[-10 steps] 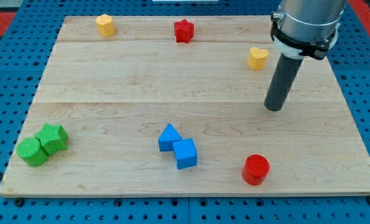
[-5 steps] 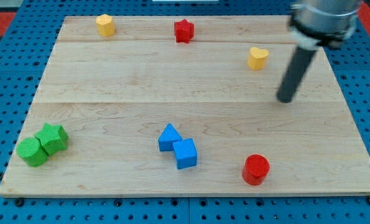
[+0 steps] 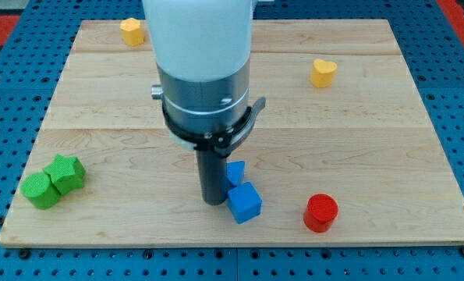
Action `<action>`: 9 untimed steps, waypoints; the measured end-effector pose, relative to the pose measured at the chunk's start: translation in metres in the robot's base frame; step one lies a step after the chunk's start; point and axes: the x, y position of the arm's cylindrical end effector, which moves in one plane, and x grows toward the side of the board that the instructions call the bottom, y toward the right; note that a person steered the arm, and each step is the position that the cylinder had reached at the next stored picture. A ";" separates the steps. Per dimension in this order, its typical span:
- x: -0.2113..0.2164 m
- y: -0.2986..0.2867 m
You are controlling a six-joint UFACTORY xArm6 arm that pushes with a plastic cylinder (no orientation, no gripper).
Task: Move the blue cube to the right of the red star
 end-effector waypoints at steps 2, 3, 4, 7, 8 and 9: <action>0.025 0.029; -0.018 0.070; -0.037 0.114; -0.136 0.158; -0.157 0.158; -0.170 0.156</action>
